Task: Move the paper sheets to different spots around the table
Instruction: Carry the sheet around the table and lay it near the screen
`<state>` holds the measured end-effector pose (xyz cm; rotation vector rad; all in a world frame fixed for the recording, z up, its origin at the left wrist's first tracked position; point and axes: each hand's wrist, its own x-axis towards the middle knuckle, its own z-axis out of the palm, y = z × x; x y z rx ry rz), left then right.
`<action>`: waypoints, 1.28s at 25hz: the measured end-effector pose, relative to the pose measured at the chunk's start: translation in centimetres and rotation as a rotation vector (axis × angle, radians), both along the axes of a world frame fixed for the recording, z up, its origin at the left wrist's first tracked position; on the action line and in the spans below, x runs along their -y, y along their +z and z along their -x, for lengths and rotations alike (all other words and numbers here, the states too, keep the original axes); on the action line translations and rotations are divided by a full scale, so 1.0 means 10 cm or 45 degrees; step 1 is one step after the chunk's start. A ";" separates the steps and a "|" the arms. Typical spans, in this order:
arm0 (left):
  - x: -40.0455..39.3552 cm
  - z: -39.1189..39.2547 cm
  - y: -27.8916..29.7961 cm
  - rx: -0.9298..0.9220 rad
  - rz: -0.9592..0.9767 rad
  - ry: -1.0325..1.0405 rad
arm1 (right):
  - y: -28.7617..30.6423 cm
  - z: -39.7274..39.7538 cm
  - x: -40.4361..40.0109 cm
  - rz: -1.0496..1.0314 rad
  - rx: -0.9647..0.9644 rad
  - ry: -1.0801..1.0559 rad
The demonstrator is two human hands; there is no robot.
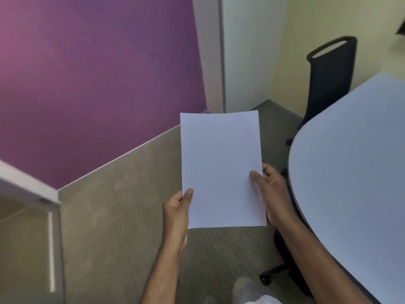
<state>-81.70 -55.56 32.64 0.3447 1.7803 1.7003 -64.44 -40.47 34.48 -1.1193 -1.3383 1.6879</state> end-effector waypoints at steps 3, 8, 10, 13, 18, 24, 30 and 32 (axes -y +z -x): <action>-0.48 0.40 -0.06 -0.001 -0.008 -0.151 | 0.00 0.24 -0.31 0.012 0.010 -0.151; -1.59 0.94 -0.10 0.003 -0.009 -0.374 | -0.08 0.53 -1.08 0.000 0.000 -0.392; -2.11 1.13 -0.10 -0.014 -0.001 -0.452 | -0.15 0.64 -1.49 -0.006 -0.009 -0.472; -2.94 1.38 -0.08 -0.009 0.040 -0.560 | -0.19 0.79 -2.14 0.036 0.003 -0.580; -4.21 1.67 -0.03 -0.004 0.069 -0.708 | -0.17 0.99 -3.10 0.041 0.049 -0.719; -5.73 1.77 -0.29 0.016 0.091 -0.983 | -0.25 1.03 -4.13 0.040 0.072 -0.979; -7.92 1.70 -0.36 -0.012 0.116 -1.425 | -0.24 1.11 -5.37 0.067 0.143 -1.413; -7.94 1.60 -0.27 -0.037 0.111 -1.471 | -0.27 1.07 -5.39 0.079 0.149 -1.433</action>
